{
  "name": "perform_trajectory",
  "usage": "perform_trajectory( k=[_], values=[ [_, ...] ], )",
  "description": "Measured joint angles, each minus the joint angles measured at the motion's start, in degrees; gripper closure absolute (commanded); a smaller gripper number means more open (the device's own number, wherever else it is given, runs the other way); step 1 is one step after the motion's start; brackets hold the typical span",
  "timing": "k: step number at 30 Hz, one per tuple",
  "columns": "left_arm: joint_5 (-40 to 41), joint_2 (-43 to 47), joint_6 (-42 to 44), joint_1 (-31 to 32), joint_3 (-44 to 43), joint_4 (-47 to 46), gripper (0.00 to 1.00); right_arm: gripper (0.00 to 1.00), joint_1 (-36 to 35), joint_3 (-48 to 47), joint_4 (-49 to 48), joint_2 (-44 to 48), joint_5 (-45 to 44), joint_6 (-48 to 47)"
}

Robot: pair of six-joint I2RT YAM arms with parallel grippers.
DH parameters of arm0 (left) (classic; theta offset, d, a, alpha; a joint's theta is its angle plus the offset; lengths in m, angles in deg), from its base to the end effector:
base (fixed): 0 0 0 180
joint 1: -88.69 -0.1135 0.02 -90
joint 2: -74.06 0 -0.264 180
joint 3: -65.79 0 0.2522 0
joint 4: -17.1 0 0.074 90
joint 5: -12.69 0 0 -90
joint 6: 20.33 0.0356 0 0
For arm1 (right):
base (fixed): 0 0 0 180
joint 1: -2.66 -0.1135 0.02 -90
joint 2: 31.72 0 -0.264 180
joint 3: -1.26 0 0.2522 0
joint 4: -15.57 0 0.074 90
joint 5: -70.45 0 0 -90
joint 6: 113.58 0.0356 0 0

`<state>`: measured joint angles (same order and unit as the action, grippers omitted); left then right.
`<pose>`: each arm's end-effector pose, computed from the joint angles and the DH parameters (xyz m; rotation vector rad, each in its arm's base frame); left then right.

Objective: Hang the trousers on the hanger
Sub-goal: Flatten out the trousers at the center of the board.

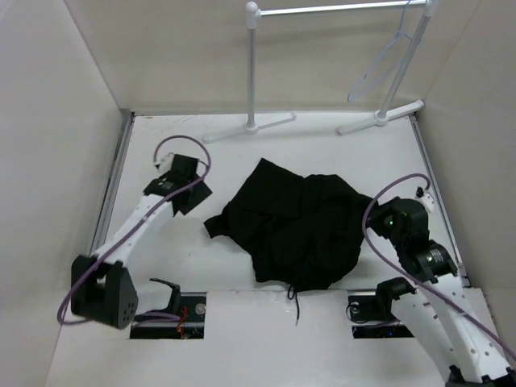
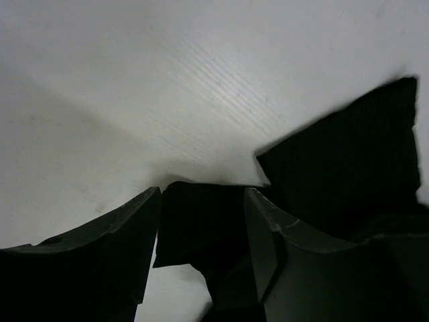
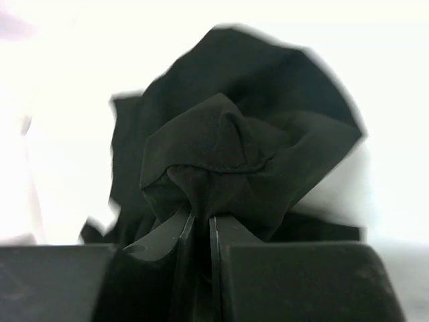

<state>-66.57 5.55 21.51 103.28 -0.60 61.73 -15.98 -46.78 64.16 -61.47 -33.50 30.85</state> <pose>0.2436 -0.0566 0.2704 -0.7747 2.2602 -0.3012 0.1202 0.0315 0.2689 0.7929 1.9712 0.5157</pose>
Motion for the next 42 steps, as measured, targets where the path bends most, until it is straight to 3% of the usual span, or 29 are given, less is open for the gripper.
perform_trajectory(
  k=[4,5,7,10,13,21,23,26,27,30,33,37,42],
  values=[
    [0.6,-10.9,2.1,8.5,-2.1,-2.3,0.47,0.75,9.4,-1.7,2.1,-5.6,-0.4,-1.1],
    [0.7,-13.4,3.0,9.9,-3.5,-2.7,0.46,0.65,10.5,-2.2,2.3,-7.1,-0.7,-1.6],
    [0.9,-18.3,4.9,11.7,-7.5,-3.7,0.46,0.36,11.5,-3.2,2.2,-10.5,-1.9,-2.7],
    [0.9,-26.3,8.4,13.2,-15.6,-6.1,0.45,0.18,11.3,-4.7,2.1,-15.2,-3.5,-5.2],
    [0.8,-34.5,12.5,14.3,-24.3,-8.2,0.43,0.14,9.0,-5.5,2.1,-16.0,-4.9,-7.1],
    [-4.4,-53.0,18.0,15.9,-39.2,-10.0,0.43,0.15,-2.2,-5.0,3.3,-12.7,-6.2,-8.9],
    [-4.8,-55.3,18.5,16.1,-41.7,-9.4,0.54,0.15,-4.8,-4.1,3.4,-12.0,-6.1,-8.3],
    [-5.7,-56.9,18.4,16.2,-44.6,-10.1,0.91,0.16,-7.6,-3.3,3.7,-11.5,-5.8,-7.5],
    [-5.5,-57.4,18.7,16.2,-44.9,-10.4,0.97,0.16,-8.2,-3.3,3.6,-11.5,-5.6,-7.3],
    [-2.6,-57.2,18.5,15.8,-43.5,-10.8,1.0,0.15,-8.8,-3.3,3.5,-11.8,-5.2,-6.9],
    [0.5,-51.7,17.2,13.3,-35.8,-12.6,1.0,0.1,-8.7,-3.3,3.5,-12.5,-4.9,-7.0],
    [4.0,-36.2,14.7,3.4,-24.0,-11.5,1.0,0.06,-7.5,-3.6,3.3,-14.5,-4.2,-8.9],
    [8.7,-15.9,11.1,-9.9,-20.2,-12.2,1.0,0.05,-5.5,-4.4,3.3,-19.1,-4.0,-10.8]
  ],
)
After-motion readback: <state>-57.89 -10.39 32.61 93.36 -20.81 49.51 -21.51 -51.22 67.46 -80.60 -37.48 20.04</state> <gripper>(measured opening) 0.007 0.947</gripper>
